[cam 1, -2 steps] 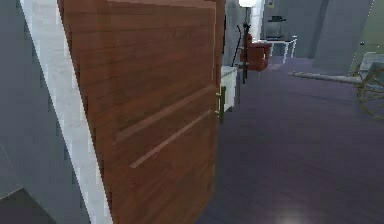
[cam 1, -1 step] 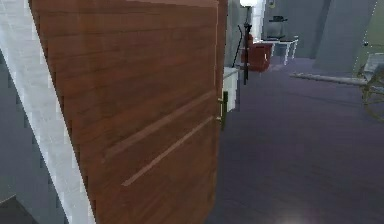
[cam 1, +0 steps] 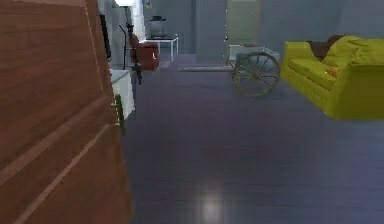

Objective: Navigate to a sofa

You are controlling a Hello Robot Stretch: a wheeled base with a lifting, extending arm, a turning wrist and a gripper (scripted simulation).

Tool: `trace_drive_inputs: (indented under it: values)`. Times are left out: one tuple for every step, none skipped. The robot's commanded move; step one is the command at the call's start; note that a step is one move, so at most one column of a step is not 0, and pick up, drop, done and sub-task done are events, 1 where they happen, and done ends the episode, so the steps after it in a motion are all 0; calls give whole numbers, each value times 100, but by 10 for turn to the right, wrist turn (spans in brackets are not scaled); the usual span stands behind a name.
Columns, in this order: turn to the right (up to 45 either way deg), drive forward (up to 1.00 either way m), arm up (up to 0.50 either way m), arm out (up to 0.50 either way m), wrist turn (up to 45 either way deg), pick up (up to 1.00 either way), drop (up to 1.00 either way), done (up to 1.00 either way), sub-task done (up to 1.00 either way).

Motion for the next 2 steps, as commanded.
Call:
trace_drive_inputs:
  values:
    - [0,50,0,0,0,0,0,0,0]
    - [450,0,0,0,0,0,0,0,0]
